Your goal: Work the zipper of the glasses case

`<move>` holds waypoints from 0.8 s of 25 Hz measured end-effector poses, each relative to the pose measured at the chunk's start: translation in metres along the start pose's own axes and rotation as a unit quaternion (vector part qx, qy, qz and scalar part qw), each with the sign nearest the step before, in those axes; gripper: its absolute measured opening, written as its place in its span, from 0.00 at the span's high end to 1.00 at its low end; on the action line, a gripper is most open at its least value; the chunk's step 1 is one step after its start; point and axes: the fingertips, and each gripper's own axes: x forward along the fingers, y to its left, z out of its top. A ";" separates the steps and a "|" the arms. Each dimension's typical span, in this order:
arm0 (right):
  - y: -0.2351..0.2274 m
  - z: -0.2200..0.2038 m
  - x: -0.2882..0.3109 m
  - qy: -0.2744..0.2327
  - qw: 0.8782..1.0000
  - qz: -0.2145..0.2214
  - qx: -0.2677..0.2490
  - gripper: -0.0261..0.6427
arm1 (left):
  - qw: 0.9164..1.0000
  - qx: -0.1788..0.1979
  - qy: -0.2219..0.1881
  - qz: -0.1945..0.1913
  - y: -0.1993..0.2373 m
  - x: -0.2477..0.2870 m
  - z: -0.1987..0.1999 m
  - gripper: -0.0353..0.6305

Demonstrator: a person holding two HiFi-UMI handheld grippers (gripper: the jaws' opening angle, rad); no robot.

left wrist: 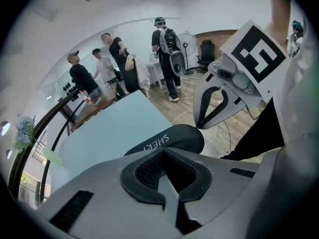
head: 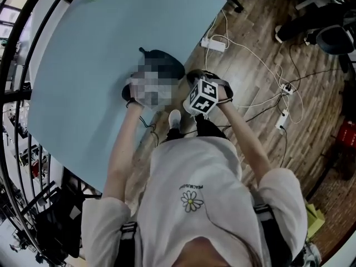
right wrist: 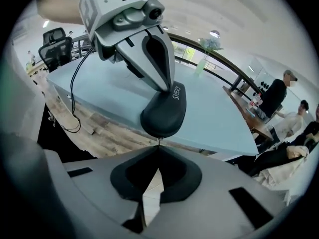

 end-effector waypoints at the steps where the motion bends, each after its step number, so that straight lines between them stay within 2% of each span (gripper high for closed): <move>1: 0.003 0.000 -0.001 -0.003 1.000 0.003 0.013 0.96 | 1.000 0.001 0.004 0.001 -0.001 0.001 0.000 0.93; 8: 0.027 0.016 -0.005 -0.025 0.992 0.020 0.118 0.96 | 1.000 -0.002 0.006 0.012 -0.003 -0.001 -0.005 0.93; 12: 0.030 0.021 -0.002 -0.031 0.982 0.015 0.184 0.96 | 1.000 -0.008 0.003 0.013 -0.002 0.001 -0.003 0.93; 20: 0.034 0.041 0.015 -0.031 0.971 0.000 0.238 0.96 | 1.000 -0.006 -0.002 0.007 0.001 0.007 -0.001 0.93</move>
